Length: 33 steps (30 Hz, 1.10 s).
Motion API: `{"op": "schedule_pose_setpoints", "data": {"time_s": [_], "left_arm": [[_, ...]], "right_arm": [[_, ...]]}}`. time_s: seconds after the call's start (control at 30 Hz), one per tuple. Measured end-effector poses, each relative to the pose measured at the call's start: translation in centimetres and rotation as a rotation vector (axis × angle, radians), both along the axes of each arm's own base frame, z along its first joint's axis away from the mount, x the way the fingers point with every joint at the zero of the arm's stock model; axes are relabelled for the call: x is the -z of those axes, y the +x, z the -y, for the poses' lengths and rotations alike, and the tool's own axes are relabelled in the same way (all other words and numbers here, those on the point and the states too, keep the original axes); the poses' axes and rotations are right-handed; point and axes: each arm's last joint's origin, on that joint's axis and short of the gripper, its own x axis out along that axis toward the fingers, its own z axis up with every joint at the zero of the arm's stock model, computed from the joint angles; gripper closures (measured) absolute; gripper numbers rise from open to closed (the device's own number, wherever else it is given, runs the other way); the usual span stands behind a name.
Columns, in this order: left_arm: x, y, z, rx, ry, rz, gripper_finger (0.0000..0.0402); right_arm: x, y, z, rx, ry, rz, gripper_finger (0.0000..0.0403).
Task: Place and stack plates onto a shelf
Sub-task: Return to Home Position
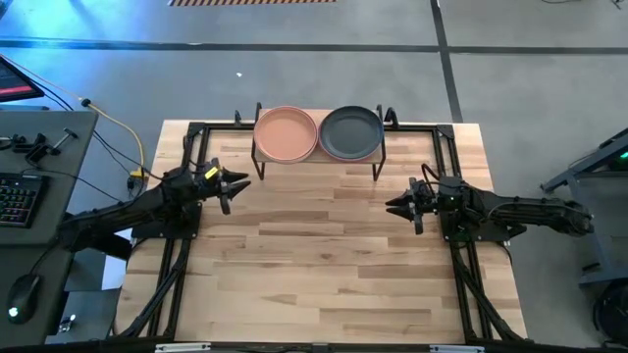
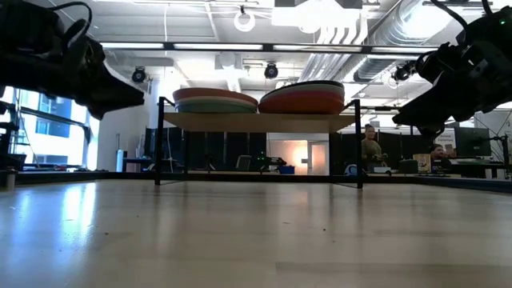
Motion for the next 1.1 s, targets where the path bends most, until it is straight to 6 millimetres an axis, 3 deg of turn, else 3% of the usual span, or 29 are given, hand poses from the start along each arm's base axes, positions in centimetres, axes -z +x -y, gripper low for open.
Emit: {"op": "schedule_pose_setpoints", "data": {"time_s": [0.27,0.67,1.1], "left_arm": [[-0.8,-0.2,1.1,0.096,0.033,0.092,0.0284],[-1.2,-0.2,2.5,0.233,0.040,0.140,0.0284],[-1.2,-0.2,2.6,0.232,0.039,0.138,0.0284]], "right_arm": [[-0.5,-0.1,-0.6,-0.041,-0.012,0.048,0.0311],[-3.0,-1.6,-1.6,-0.118,-0.051,0.338,0.0311],[-2.8,-1.6,-1.6,-0.120,-0.048,0.321,0.0311]]}}
